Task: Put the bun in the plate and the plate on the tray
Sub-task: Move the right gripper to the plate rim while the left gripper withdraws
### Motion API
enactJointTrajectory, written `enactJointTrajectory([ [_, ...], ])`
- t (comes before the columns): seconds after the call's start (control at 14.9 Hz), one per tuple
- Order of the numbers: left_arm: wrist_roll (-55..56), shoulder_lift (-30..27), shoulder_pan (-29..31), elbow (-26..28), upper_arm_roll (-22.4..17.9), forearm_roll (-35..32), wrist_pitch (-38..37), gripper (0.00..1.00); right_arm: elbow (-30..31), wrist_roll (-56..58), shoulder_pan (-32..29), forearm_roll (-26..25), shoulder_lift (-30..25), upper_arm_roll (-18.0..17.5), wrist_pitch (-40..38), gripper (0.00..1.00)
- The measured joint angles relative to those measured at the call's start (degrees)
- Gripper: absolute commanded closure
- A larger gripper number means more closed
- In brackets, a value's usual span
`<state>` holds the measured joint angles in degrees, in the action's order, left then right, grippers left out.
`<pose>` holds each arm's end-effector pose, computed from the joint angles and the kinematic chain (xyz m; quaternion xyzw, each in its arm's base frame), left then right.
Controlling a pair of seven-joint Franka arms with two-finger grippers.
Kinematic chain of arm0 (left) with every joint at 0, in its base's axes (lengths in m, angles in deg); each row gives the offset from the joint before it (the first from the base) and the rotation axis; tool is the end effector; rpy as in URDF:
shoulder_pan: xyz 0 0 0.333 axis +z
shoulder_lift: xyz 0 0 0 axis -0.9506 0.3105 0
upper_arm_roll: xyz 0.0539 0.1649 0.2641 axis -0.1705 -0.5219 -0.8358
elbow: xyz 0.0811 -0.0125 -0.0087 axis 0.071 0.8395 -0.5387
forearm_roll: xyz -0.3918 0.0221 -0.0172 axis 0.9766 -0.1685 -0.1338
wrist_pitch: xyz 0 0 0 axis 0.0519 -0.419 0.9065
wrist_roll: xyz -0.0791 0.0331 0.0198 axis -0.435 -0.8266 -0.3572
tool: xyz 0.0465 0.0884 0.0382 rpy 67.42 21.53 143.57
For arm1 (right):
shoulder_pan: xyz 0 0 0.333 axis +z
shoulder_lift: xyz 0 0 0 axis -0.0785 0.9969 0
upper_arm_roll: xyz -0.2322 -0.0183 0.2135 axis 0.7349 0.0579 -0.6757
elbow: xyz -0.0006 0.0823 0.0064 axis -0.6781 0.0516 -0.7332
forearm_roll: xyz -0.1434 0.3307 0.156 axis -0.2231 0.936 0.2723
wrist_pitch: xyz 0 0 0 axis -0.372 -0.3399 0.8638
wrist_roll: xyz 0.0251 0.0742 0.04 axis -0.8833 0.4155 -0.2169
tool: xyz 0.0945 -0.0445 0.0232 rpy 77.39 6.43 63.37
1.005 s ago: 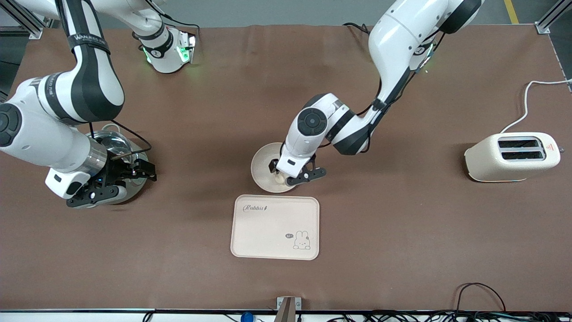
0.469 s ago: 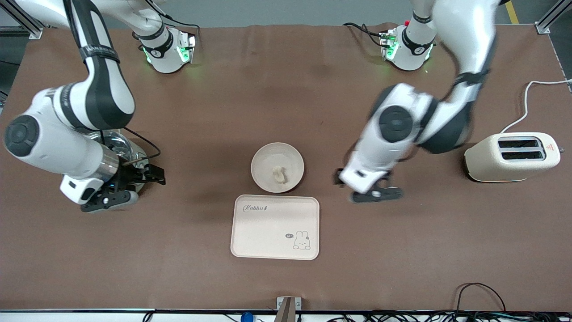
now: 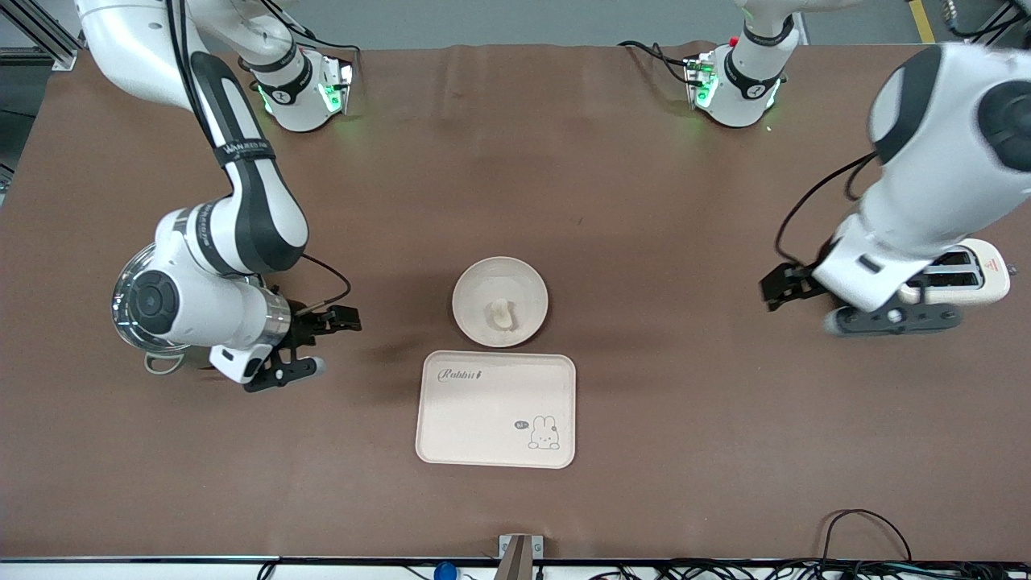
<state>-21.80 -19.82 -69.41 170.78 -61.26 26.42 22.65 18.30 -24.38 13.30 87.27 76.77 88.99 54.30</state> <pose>0.6215 -0.1342 0.5652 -0.9993 0.0009 -0.0345 0.0154 0.6498 0.1788 0.3300 -0.9806 -0.1198 0.0703 0.1383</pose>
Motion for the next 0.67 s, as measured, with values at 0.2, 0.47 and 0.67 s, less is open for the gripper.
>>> enactJointTrajectory([
  [0.2, -5.2, -4.3, 2.4, 0.0, -0.8, 1.7, -4.4, 0.00, 0.0, 0.8, 2.1, 2.5, 2.1, -0.2, 0.1, 0.22],
  [0.47, -7.6, -11.5, -4.1, 3.5, -10.4, 4.2, -7.5, 0.00, 0.0, 0.8, 6.1, 7.5, 6.6, -0.3, 3.1, 0.33],
  [0.67, -12.8, -17.2, -7.8, 9.6, -17.5, 5.2, -5.7, 0.00, 0.0, 0.9, 8.7, 11.9, 9.3, -0.3, 6.4, 0.39],
])
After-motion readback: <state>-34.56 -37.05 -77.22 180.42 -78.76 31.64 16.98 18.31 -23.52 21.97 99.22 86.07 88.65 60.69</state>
